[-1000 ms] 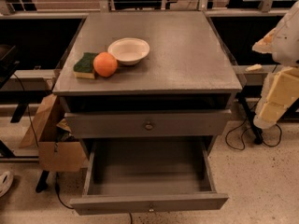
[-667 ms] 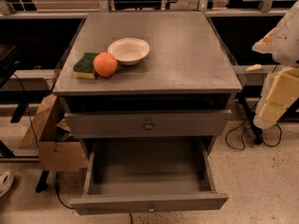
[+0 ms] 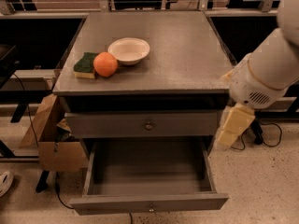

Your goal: Close middle drawer

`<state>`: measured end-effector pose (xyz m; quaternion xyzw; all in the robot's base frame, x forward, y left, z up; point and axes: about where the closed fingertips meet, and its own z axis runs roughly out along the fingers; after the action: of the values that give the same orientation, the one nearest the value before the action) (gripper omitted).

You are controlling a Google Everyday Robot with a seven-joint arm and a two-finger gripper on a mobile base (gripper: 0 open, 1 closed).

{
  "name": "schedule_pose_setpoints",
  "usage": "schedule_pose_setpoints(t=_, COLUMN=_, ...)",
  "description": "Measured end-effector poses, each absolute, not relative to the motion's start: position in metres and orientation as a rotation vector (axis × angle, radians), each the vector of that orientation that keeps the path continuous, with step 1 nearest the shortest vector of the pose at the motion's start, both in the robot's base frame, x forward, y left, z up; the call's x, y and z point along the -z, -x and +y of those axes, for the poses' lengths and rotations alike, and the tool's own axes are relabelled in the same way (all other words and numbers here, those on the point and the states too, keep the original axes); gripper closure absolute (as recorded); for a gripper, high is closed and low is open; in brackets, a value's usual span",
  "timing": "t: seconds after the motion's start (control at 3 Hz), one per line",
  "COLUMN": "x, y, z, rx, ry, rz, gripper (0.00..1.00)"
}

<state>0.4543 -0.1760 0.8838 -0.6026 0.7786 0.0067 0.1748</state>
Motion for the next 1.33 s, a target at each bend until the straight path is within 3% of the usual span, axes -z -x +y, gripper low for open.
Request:
schedule_pose_setpoints(t=1.0, x=-0.659, y=-0.419, z=-0.083, rx=-0.360, ry=1.671, rz=2.196, gripper=0.00)
schedule_pose_setpoints(t=1.33, x=-0.584, y=-0.413, z=-0.061, rx=-0.477, ry=1.597, rz=2.235, gripper=0.19)
